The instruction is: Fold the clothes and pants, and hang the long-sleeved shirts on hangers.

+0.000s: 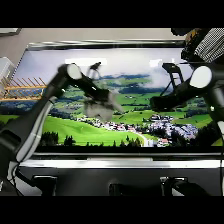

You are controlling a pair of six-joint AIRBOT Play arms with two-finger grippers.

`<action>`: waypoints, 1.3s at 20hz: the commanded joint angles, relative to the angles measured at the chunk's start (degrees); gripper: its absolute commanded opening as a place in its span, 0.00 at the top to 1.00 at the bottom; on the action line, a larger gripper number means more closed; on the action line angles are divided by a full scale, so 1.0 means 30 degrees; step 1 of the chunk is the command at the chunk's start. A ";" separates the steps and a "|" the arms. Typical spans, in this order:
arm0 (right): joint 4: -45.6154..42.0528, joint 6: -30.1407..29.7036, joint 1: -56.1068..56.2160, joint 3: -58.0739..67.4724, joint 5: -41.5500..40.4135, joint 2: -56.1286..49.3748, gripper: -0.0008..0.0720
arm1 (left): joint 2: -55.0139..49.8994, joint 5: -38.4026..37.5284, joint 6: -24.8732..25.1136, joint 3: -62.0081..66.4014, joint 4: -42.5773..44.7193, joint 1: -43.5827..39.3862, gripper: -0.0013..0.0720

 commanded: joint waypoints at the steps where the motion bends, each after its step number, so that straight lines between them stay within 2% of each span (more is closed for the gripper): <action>1: -0.0590 -0.0954 0.0015 -0.0007 0.1304 0.1559 0.71 | -0.0029 0.0532 -0.1749 -0.1064 -0.0459 -0.3650 0.96; 3: -0.0678 -0.1486 0.0015 -0.0015 0.1523 0.2331 0.72 | -0.0758 0.0962 -0.1938 -0.1115 -0.0401 -0.4772 0.96; 4: -0.0852 -0.1479 0.0015 -0.0160 0.1428 0.2623 0.76 | -0.1013 0.1035 -0.1960 -0.1107 -0.0401 -0.4932 0.96; 5: -0.0947 -0.1479 0.0015 -0.0568 0.1042 0.2892 0.78 | -0.1093 0.1020 -0.1953 -0.1115 -0.0386 -0.4881 0.92; 6: -0.0976 -0.1435 0.0015 -0.1100 0.0423 0.3082 0.78 | -0.1027 0.0933 -0.1960 -0.1107 -0.0393 -0.4590 0.63; 7: -0.0743 -0.0692 0.0015 -0.1727 -0.0474 0.3169 0.70 | -0.0816 0.0619 -0.1953 -0.1107 -0.0386 -0.4167 0.25; 8: 0.0029 -0.0189 0.0015 -0.2157 -0.1421 0.3147 0.53 | -0.0459 -0.0051 -0.1865 -0.1107 -0.0386 -0.3548 0.16; 10: 0.1027 -0.0153 -0.0102 -0.2229 -0.3439 0.2965 0.46 | 0.0605 -0.1953 -0.1537 -0.1107 -0.0087 -0.2084 0.16; 12: 0.1224 0.0073 -0.1749 -0.1778 -0.4575 0.2543 0.46 | 0.2142 -0.3803 -0.1530 -0.1115 0.1282 -0.0539 0.15; 14: 0.3679 -0.0219 -0.4626 -0.2084 -0.4583 0.1552 0.46 | 0.3832 -0.4976 -0.1326 -0.1122 0.2892 0.0867 0.15; 15: 0.5297 -0.1042 -0.5639 -0.2572 -0.4379 0.0896 0.46 | 0.4656 -0.5166 -0.1217 -0.1129 0.3468 0.1537 0.15; 17: 0.6819 -0.2390 -0.6747 -0.4051 -0.4503 -0.0561 0.31 | 0.5858 -0.5136 -0.1246 -0.1209 0.3934 0.2798 0.15; 20: 0.7380 -0.3679 -0.6783 -0.6521 -0.6113 -0.2718 0.31 | 0.6419 -0.5144 -0.1231 -0.1209 0.3927 0.4233 0.15; 24: 1.1373 -0.6382 -0.6783 -0.8065 -0.7373 -0.5690 0.31 | 0.6237 -0.5275 -0.1239 -0.1209 0.3927 0.4962 0.15; 26: 1.1591 -0.6674 -0.6783 -0.8080 -0.7737 -0.6834 0.31 | 0.6142 -0.4452 -0.1231 -0.1209 0.3927 0.4947 0.15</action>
